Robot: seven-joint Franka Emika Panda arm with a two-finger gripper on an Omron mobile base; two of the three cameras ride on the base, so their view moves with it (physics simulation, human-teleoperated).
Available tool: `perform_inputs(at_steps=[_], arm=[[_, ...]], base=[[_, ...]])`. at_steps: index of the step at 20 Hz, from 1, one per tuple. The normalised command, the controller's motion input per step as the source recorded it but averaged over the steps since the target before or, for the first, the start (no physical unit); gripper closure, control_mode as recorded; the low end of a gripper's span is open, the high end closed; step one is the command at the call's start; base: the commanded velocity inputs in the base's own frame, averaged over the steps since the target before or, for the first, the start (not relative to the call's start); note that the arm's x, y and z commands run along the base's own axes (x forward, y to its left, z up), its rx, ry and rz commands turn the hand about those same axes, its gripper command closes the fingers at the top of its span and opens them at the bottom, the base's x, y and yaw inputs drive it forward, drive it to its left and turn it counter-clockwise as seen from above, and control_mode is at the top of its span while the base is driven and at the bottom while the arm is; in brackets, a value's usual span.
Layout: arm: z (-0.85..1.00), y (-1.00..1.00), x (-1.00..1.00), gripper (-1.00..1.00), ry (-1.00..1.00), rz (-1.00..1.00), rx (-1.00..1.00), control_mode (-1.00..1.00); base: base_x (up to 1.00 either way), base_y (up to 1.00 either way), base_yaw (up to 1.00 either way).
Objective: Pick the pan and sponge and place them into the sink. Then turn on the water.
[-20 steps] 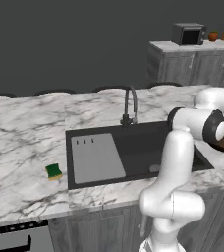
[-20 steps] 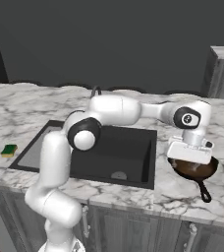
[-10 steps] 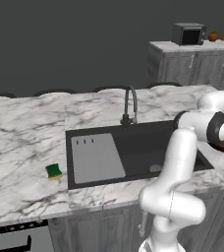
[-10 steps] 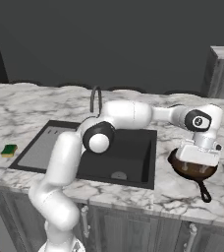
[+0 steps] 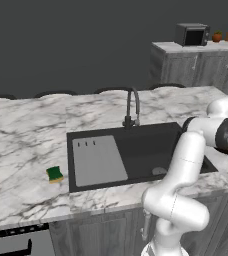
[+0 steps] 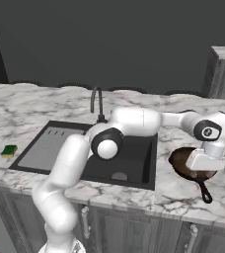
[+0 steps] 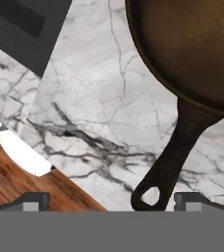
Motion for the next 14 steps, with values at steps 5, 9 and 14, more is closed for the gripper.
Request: perform_inputs(at_steps=[5, 9, 14], arm=[[-0.34, -0.15, 0.13, -1.0, -0.14, 0.01, -0.01, -1.0], [-0.34, -0.08, 0.26, -1.0, -0.09, -0.03, 0.0, -1.0], [-0.24, -0.03, 0.33, -1.0, -0.01, -0.1, 0.01, -1.0]], base=[[0.0, 0.0, 0.0], [0.0, 0.0, 0.0], [0.0, 0.0, 0.0]])
